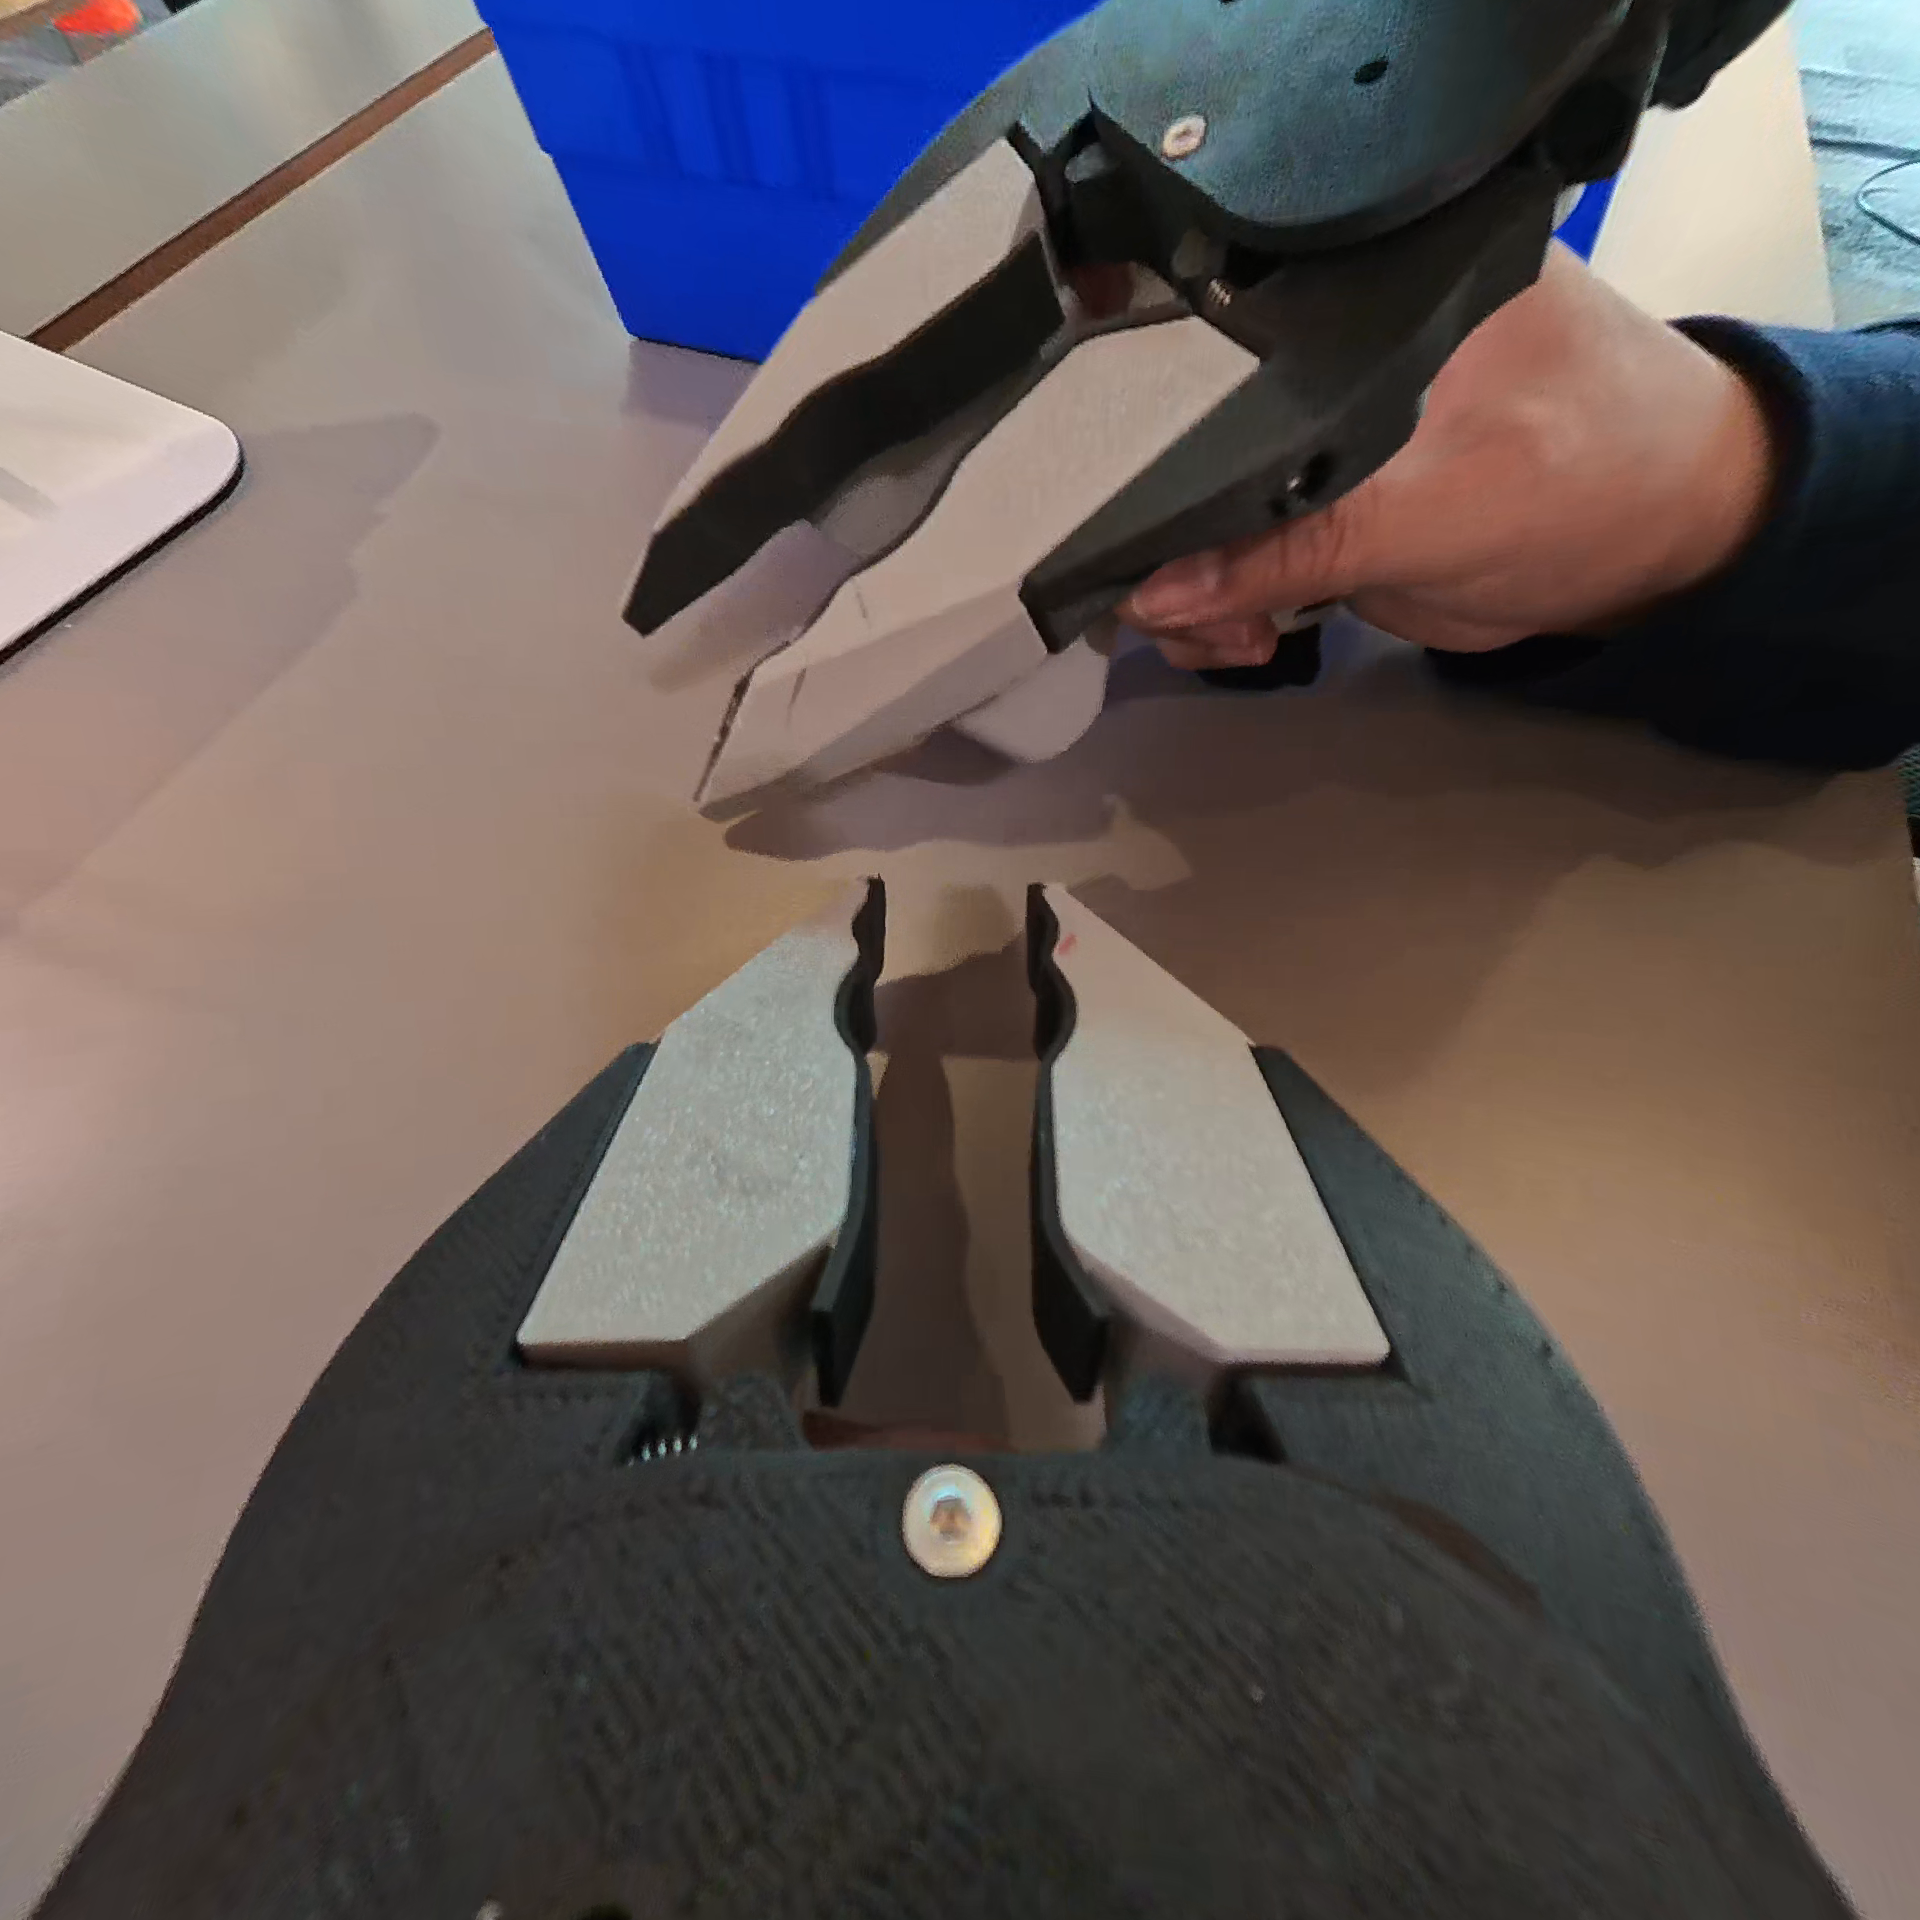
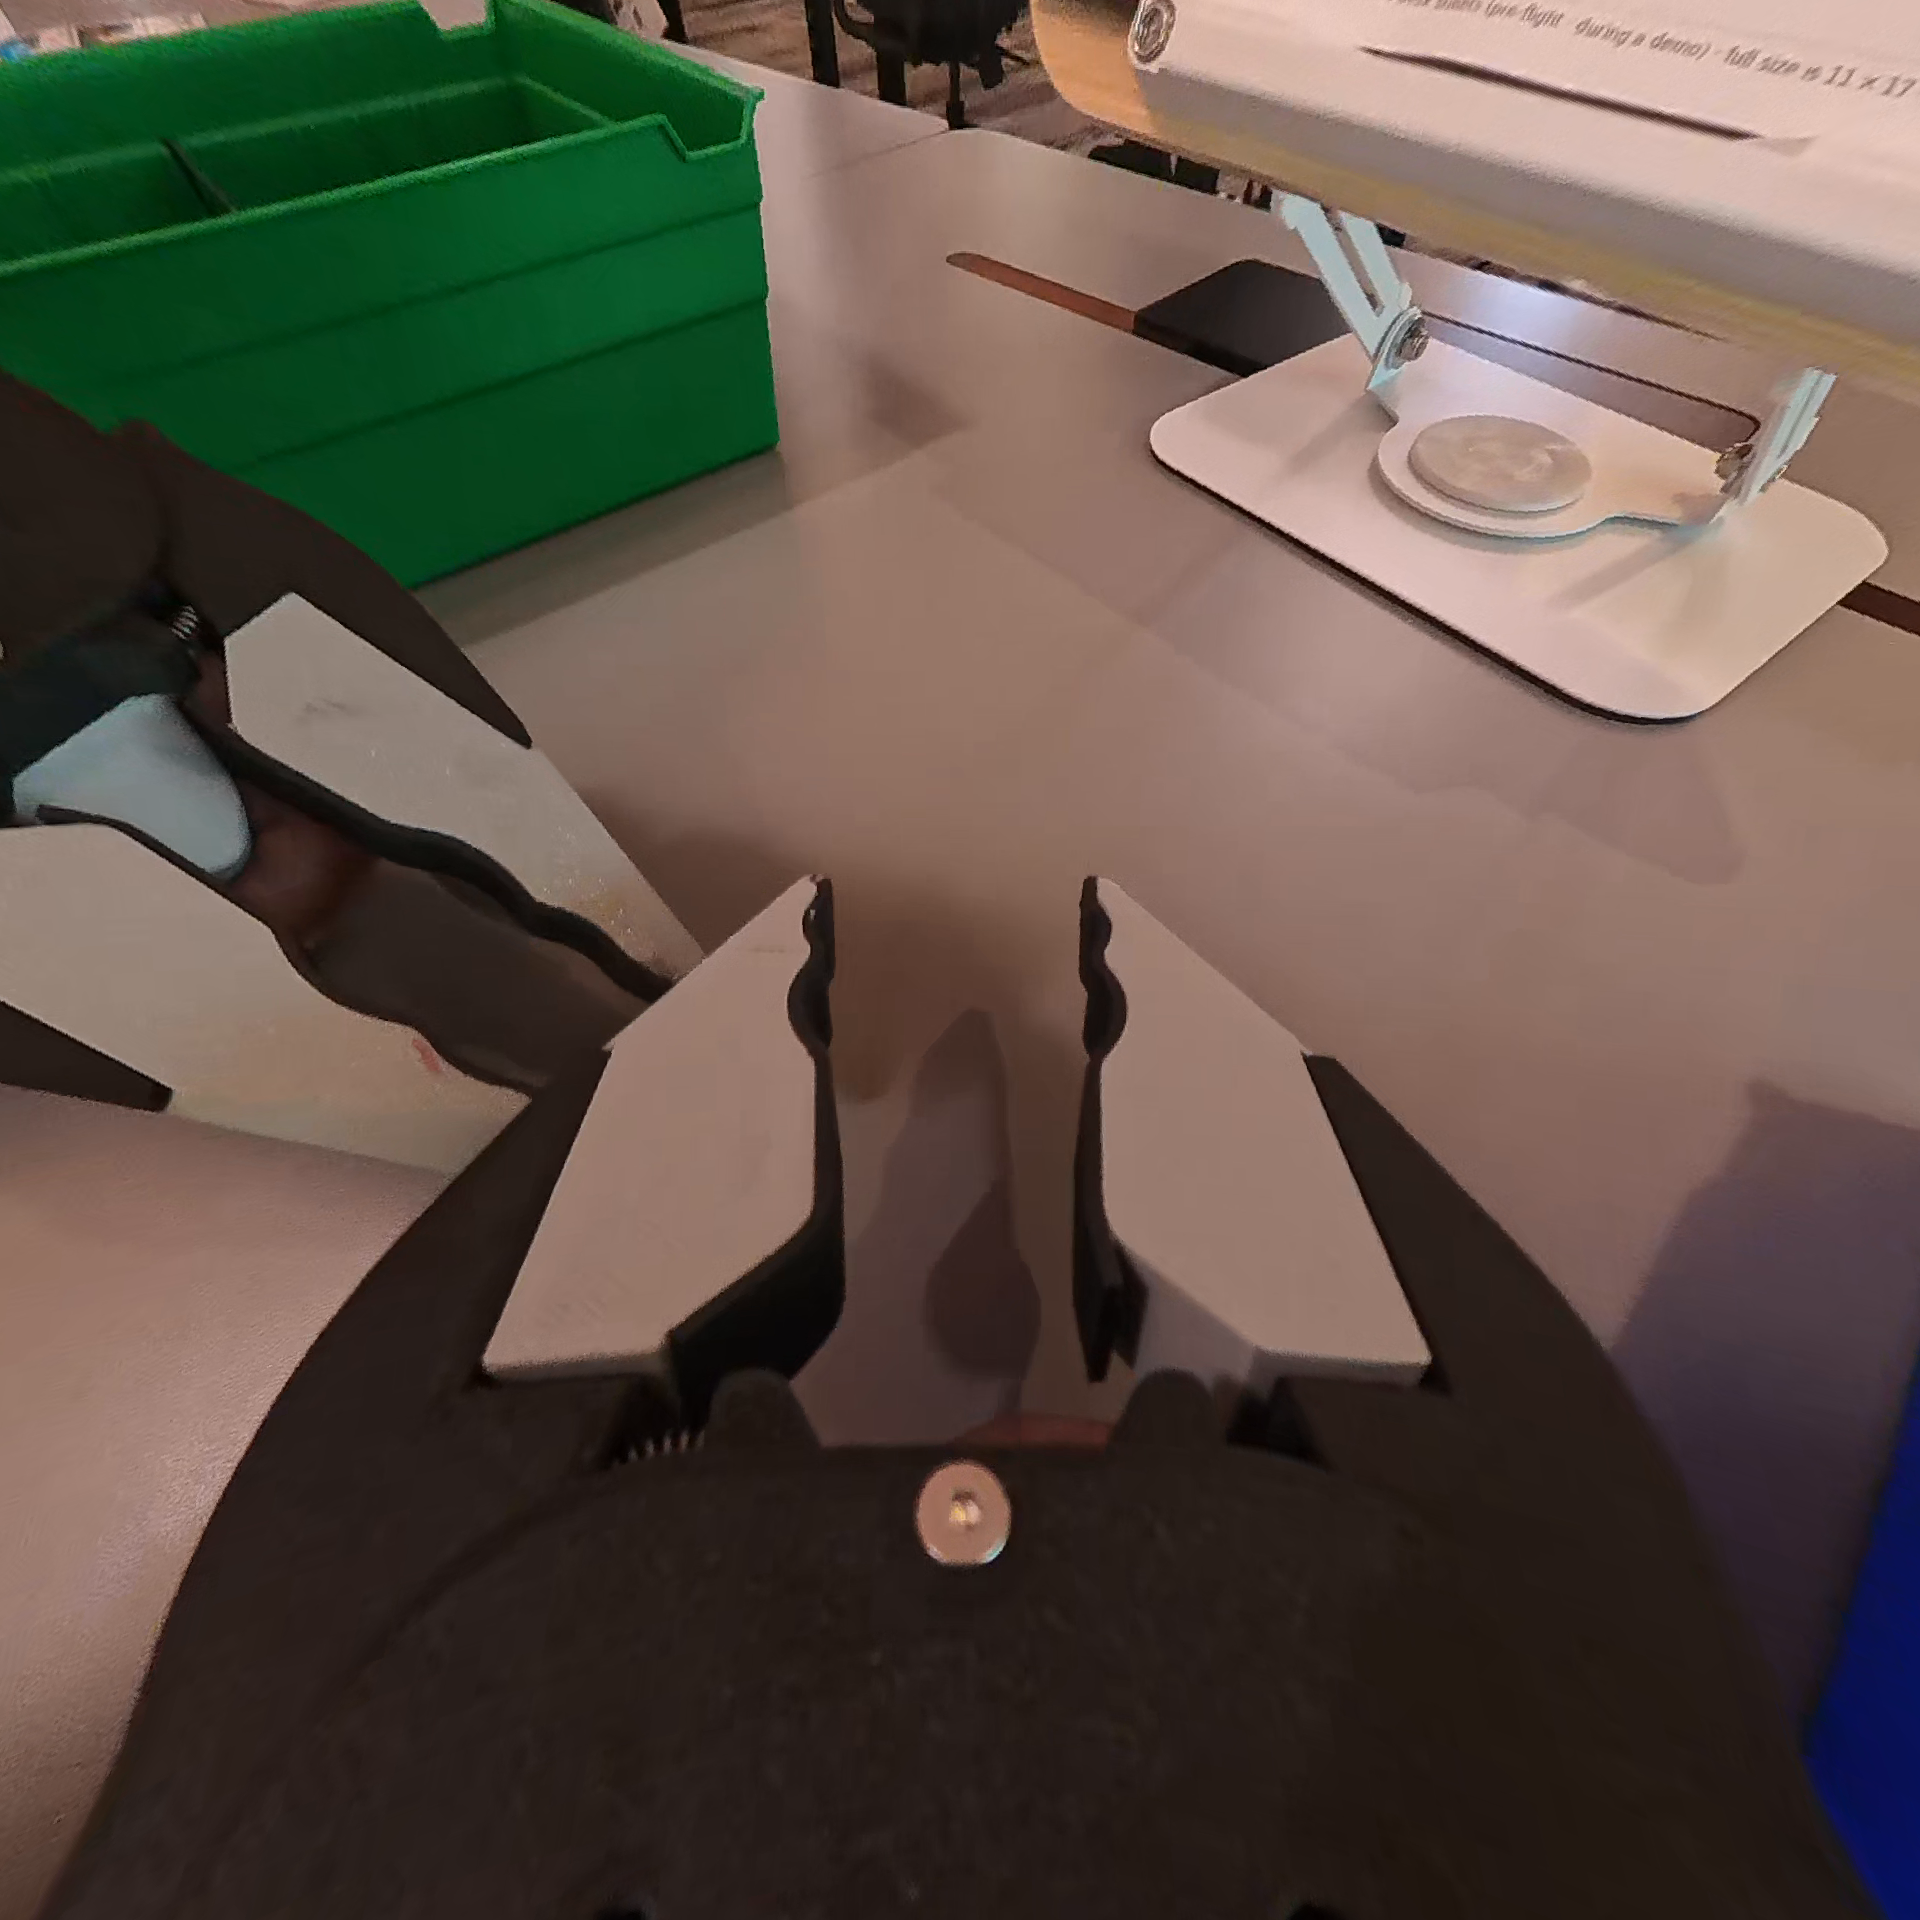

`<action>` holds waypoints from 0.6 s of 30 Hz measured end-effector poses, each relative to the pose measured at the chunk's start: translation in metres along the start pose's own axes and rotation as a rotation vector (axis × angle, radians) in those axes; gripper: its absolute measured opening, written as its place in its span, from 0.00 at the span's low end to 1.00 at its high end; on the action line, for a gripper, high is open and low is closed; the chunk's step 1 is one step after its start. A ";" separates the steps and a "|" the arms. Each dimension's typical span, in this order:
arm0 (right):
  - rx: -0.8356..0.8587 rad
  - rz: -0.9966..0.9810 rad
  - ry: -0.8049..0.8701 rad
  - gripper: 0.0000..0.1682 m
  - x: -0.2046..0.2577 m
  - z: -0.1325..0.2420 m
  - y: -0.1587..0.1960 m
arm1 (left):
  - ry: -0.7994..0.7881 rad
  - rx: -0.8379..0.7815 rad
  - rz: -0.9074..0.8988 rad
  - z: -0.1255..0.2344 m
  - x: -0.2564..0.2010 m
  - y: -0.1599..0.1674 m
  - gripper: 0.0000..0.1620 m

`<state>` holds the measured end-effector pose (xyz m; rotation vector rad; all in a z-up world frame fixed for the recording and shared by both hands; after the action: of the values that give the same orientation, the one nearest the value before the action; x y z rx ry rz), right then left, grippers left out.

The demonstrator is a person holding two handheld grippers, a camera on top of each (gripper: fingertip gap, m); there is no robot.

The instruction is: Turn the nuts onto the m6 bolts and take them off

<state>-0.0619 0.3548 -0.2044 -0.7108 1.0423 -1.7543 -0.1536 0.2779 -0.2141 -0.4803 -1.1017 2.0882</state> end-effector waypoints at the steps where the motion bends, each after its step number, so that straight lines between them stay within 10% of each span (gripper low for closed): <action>1: 0.002 -0.001 -0.002 0.26 0.000 0.000 0.000 | -0.007 -0.006 0.006 0.001 0.001 0.000 0.15; 8: -0.012 -0.014 -0.008 0.26 -0.002 0.002 0.000 | -0.004 -0.078 0.023 0.037 -0.034 -0.002 0.17; 18: -0.008 0.032 -0.006 0.25 0.006 0.001 0.000 | -0.195 -0.023 0.077 0.182 -0.049 0.030 0.24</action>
<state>-0.0631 0.3485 -0.2037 -0.7005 1.0524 -1.7208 -0.2437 0.1291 -0.1357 -0.3400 -1.2363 2.2283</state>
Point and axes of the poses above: each gripper's, where its closed fingertips meet, z back along the fingers, y out of its underside, x = y × z across the jaws, the point moved 8 cm from there along z, back along the fingers, and after that the axes turned 3 degrees about x, right-handed, at the moved point
